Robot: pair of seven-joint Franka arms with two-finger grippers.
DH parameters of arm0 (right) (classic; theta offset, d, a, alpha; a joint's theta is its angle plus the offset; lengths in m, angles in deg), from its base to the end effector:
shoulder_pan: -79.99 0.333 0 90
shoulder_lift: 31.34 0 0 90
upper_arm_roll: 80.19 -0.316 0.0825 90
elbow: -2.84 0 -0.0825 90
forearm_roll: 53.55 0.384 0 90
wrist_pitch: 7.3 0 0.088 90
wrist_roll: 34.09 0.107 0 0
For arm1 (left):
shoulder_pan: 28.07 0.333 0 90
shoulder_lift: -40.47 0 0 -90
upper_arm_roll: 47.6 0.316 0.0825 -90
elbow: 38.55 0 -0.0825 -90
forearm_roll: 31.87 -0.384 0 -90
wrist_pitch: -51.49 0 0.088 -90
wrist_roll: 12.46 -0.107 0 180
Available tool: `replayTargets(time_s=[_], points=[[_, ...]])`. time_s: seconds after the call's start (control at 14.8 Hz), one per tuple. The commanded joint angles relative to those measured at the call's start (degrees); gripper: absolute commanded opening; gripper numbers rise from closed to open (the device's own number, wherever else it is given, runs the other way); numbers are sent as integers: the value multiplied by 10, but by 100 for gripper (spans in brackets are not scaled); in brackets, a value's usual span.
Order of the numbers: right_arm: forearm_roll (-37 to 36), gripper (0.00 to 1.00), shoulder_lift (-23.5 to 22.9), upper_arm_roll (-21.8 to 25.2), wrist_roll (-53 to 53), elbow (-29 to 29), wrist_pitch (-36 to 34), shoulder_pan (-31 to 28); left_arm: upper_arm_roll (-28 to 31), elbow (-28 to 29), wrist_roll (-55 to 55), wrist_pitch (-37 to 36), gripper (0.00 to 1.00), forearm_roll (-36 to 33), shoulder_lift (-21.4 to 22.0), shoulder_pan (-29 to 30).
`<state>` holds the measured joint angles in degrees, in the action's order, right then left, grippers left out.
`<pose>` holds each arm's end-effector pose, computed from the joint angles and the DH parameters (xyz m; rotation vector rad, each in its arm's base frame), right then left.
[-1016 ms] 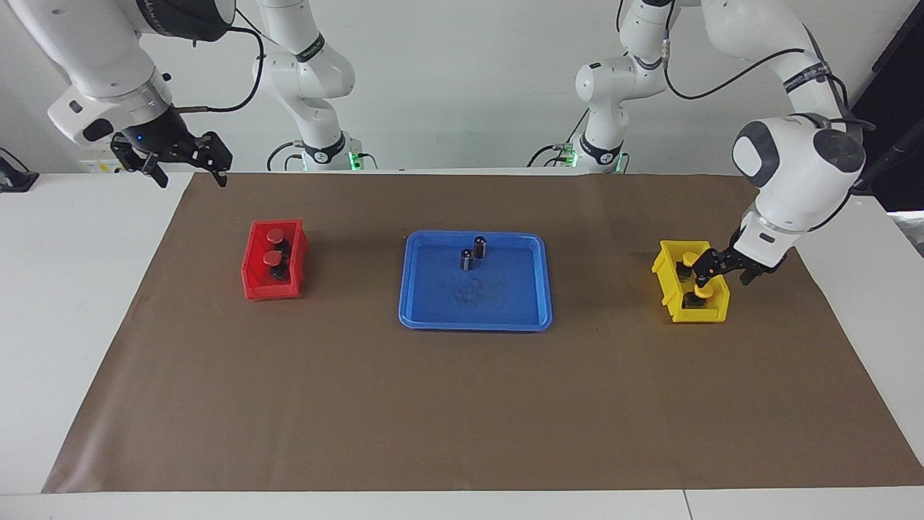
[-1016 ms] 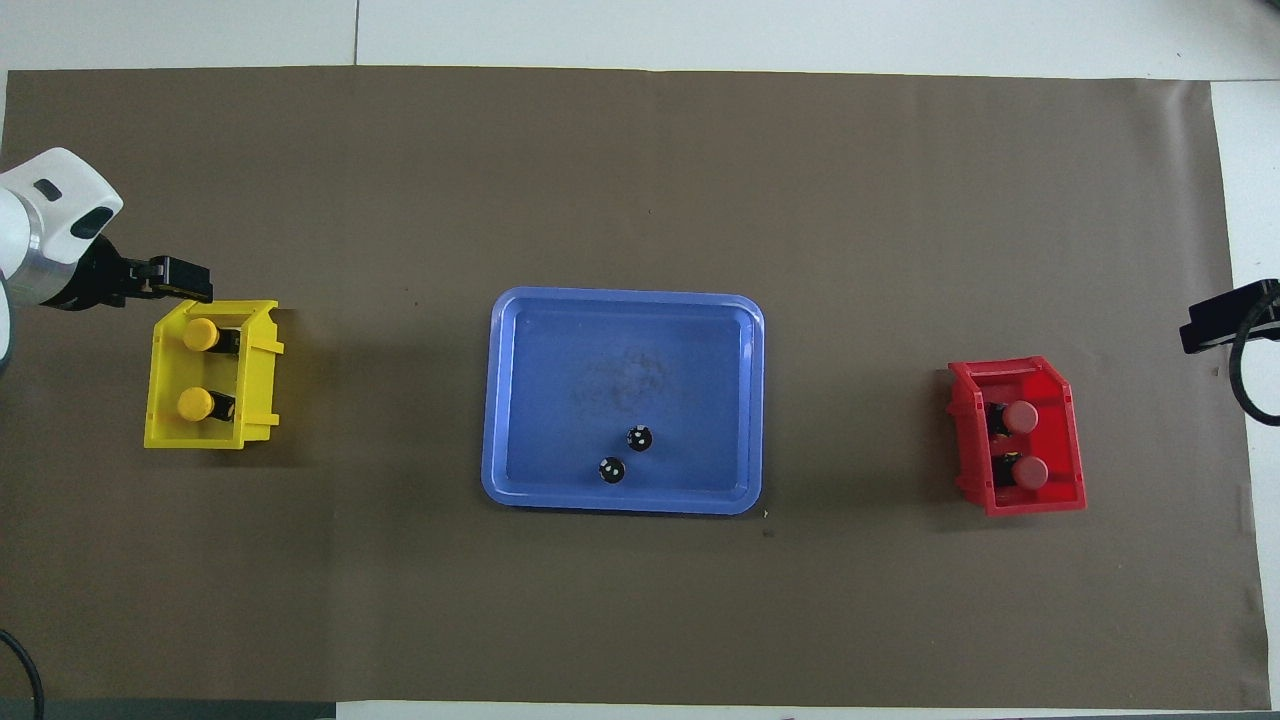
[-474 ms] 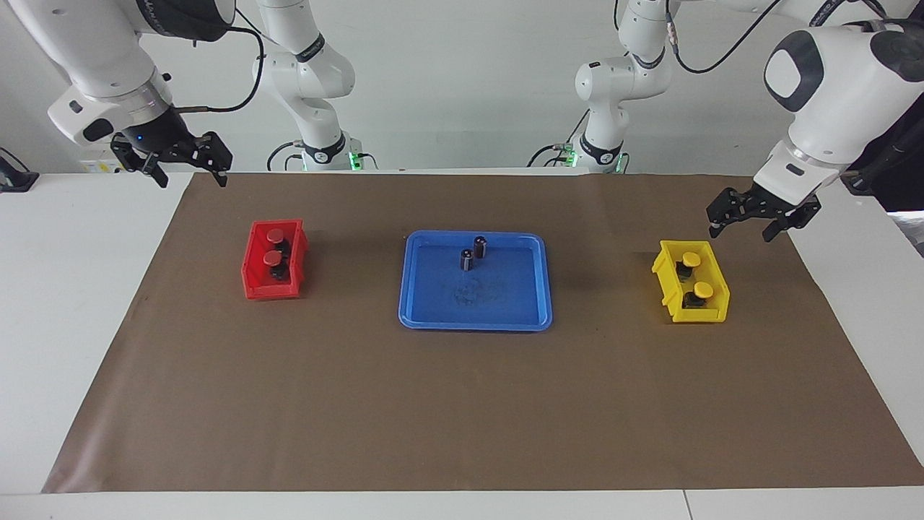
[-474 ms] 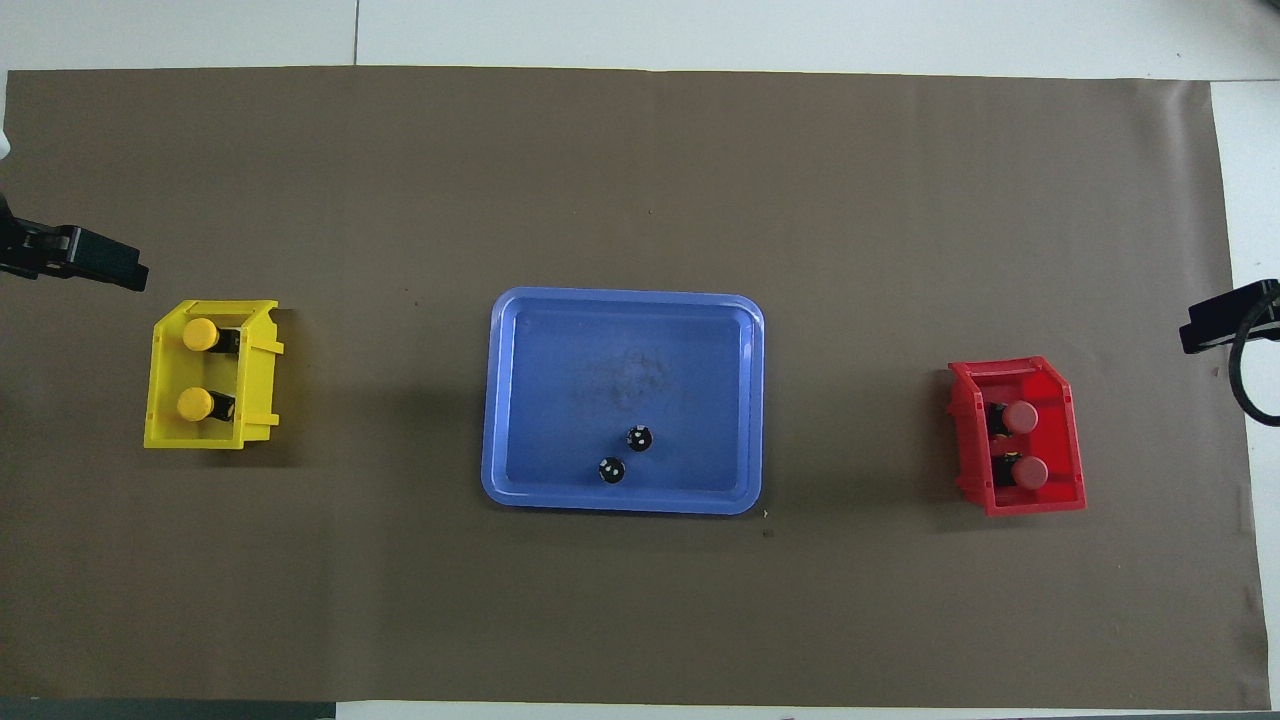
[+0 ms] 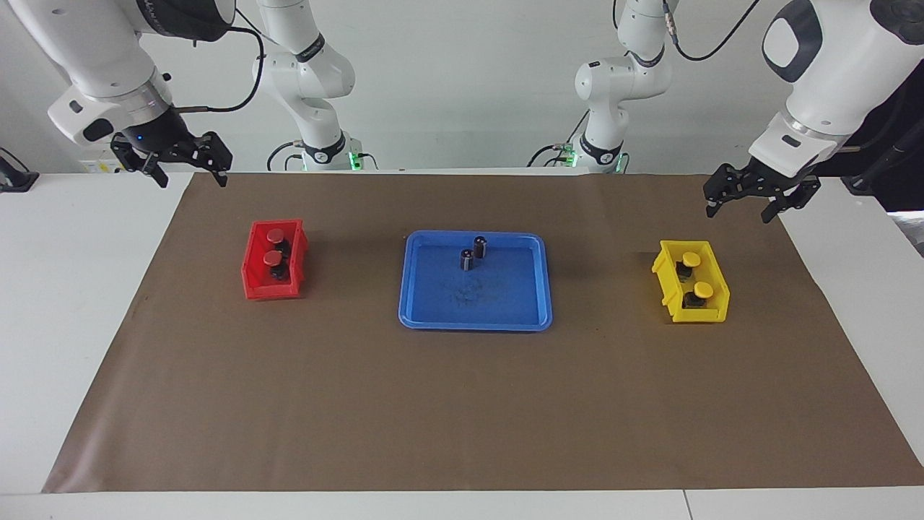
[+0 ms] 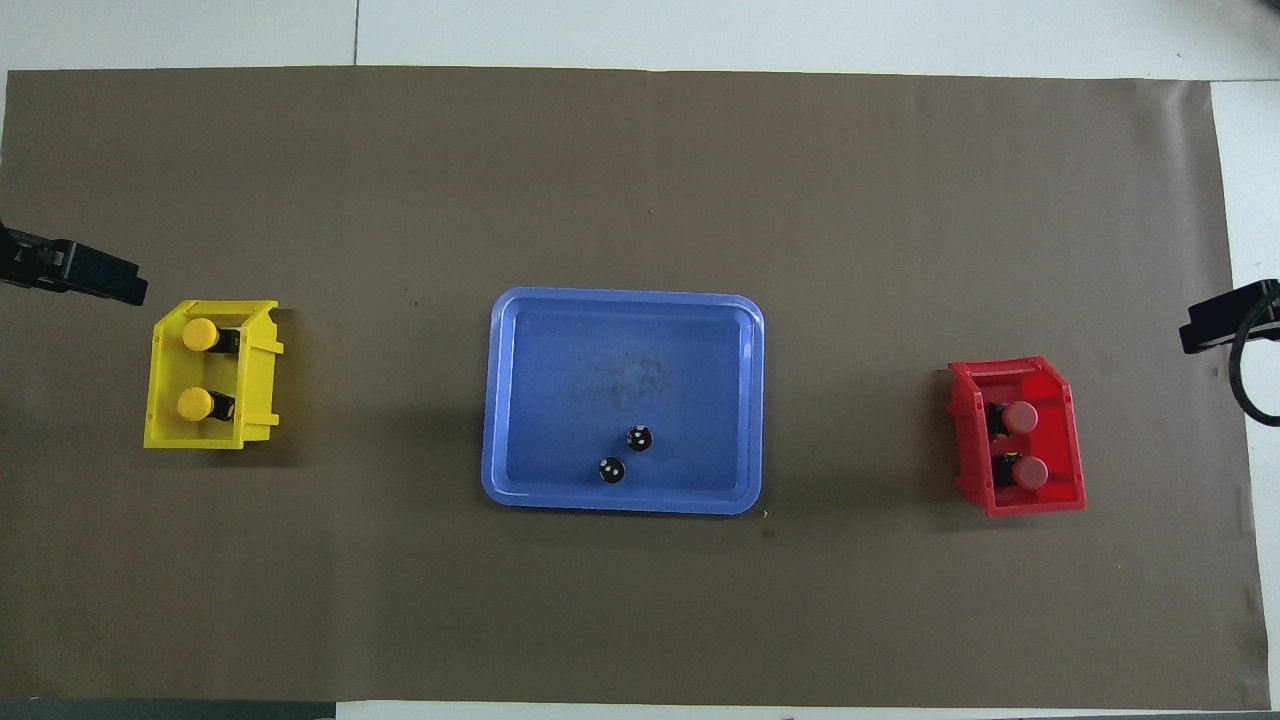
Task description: Sort red and yellow buttons by color
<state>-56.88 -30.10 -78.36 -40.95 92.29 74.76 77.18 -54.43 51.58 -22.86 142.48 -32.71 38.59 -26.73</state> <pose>0.5306 -0.0501 0.6295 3.0901 0.0523 -0.1741 0.5632 -0.0515 0.6067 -3.1013 0.4334 0.0282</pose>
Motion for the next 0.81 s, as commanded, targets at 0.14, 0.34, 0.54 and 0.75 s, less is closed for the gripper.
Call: replayTargets(time_s=[0.14,0.34,0.54,0.75], points=[[2,100,10,-2,6,12,0,-2,-2,0,-3,-6,100,-5,7,-17],[2,100,10,-2,6,12,0,-2,-2,0,-1,-5,100,-4,7,-16],[2,100,10,-2,6,12,0,-2,0,0,16,1,100,-3,7,-12],[2,100,10,-2,6,12,0,-2,-1,-2,66,1,100,-4,7,-16]])
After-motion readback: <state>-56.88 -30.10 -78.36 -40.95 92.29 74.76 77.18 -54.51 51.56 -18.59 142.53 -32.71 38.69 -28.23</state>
